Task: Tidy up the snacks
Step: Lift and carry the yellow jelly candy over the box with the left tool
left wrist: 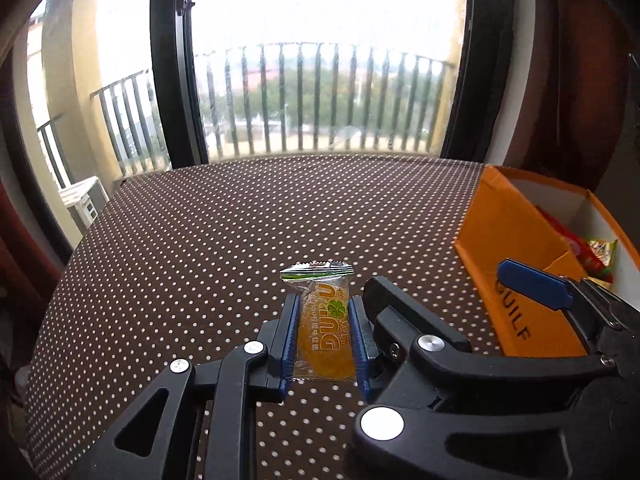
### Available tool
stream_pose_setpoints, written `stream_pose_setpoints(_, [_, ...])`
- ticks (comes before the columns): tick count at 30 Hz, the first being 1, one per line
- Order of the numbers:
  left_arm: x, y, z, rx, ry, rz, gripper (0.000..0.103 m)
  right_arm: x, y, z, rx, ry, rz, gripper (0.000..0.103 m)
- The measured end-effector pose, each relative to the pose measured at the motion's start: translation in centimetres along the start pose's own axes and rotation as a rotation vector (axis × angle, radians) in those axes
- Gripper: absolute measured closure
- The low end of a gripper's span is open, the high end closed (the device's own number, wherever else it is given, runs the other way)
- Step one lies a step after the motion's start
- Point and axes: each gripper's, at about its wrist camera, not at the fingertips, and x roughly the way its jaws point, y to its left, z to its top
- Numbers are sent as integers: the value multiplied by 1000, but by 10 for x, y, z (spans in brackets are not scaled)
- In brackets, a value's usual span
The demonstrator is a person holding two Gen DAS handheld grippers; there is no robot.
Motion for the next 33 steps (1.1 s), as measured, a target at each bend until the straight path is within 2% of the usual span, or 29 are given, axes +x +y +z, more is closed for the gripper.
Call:
stream_pose_setpoints(6, [-34,-16,6,12,-56,-17,81,-35,-5,8,-30,-54,-10,0])
stream_pose_setpoints(19, [-78,-60,28,48,-165,-70,81,-92,-28,24,-47,-166,-53,1])
stream_pose_setpoints(25, [-88,-92,39,96,-209,-119,81,-112,-45,32,-51,-210,-102,1])
stream_pose_setpoints(33, [-81,-132,53,163,-219,-183,80,-128,-79,35,6,-247,-156,1])
